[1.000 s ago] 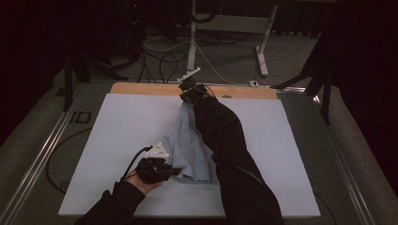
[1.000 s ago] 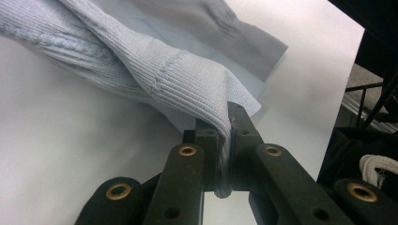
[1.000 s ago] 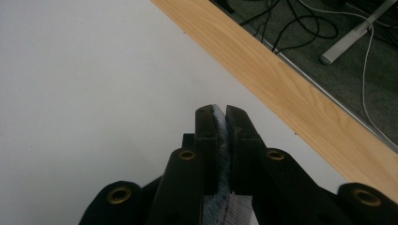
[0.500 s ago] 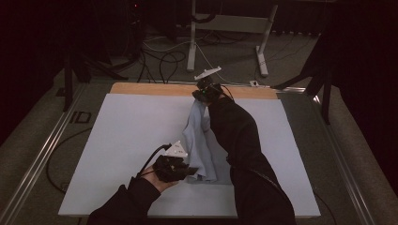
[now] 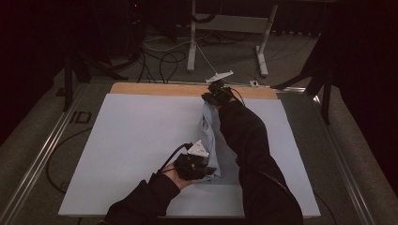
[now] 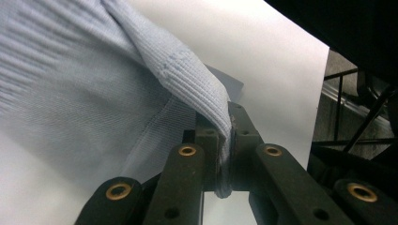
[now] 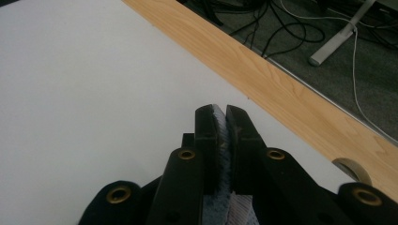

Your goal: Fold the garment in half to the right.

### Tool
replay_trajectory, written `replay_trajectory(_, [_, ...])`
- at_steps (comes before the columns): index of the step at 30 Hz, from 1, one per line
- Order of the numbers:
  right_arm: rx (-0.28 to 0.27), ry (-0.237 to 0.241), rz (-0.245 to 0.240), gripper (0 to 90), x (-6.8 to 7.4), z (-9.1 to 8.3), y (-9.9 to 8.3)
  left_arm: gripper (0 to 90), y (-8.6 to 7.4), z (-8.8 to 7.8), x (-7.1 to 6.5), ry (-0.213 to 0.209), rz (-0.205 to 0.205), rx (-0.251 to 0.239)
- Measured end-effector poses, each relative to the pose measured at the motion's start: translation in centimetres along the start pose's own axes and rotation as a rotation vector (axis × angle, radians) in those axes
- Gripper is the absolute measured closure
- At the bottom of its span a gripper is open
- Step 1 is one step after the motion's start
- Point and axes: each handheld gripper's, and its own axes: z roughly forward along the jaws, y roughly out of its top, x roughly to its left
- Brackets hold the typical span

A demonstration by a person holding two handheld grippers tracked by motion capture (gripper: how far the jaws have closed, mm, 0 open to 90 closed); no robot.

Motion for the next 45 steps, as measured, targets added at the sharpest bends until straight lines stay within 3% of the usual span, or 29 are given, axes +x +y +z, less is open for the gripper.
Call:
replay_trajectory(8, [0.018, 0.008, 0.042, 84.2, -1.2, 0.6, -1.6, 86.4, 0.4, 2.8, -0.2, 0.001, -0.006, 0.026])
replay_trajectory(15, [0.028, 0.017, 0.045, 83.9, -2.0, 1.3, -3.1, 86.4, 0.7, 4.9, -0.3, 0.009, -0.024, 0.045])
replay_trajectory(19, [0.014, 0.031, 0.051, 83.7, -2.5, 1.5, -3.7, 86.4, 0.7, 5.6, -0.2, 0.01, -0.034, 0.055])
replay_trajectory(25, [-0.036, 0.089, 0.075, 83.4, -3.0, 2.4, -4.9, 86.4, 1.1, 6.5, -0.2, 0.022, -0.04, 0.076])
replay_trajectory(33, [-0.028, 0.109, 0.115, 82.3, -3.8, 3.8, -6.4, 86.3, 1.6, 7.6, -0.2, 0.035, -0.058, 0.088])
replay_trajectory(35, [-0.027, 0.124, 0.137, 77.2, -3.9, 3.9, -6.6, 86.3, 1.5, 7.9, -0.1, 0.04, -0.064, 0.089])
replay_trajectory(38, [0.014, 0.129, 0.136, 63.1, -4.1, 3.8, -6.5, 86.3, 1.4, 8.4, 0.0, 0.043, -0.072, 0.094])
replay_trajectory(40, [0.03, 0.146, 0.161, 52.7, -4.4, 3.4, -6.3, 86.3, 1.3, 8.6, 0.0, 0.043, -0.077, 0.094])
replay_trajectory(43, [0.066, 0.147, 0.145, 40.7, -4.8, 2.5, -6.2, 86.3, 1.4, 8.8, -0.1, 0.047, -0.071, 0.097])
replay_trajectory(45, [0.068, 0.147, 0.144, 38.6, -5.1, 1.7, -6.1, 86.3, 1.3, 9.0, -0.1, 0.047, -0.078, 0.098])
